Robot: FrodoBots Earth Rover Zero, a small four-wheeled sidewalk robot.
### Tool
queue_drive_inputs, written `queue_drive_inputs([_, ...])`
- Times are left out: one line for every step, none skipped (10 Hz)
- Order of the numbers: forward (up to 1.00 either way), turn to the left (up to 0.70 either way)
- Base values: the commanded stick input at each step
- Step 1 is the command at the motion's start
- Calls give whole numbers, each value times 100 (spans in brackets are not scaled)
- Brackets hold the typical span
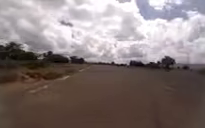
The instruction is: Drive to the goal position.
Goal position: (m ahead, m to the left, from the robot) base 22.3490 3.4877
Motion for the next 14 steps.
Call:
queue_drive_inputs([100,-3])
queue_drive_inputs([100,-6])
queue_drive_inputs([100,-34])
queue_drive_inputs([100,-38])
queue_drive_inputs([100,-4])
queue_drive_inputs([100,-2])
queue_drive_inputs([100,0])
queue_drive_inputs([100,0])
queue_drive_inputs([100,0])
queue_drive_inputs([100,0])
queue_drive_inputs([100,0])
queue_drive_inputs([100,0])
queue_drive_inputs([100,0])
queue_drive_inputs([100,16])
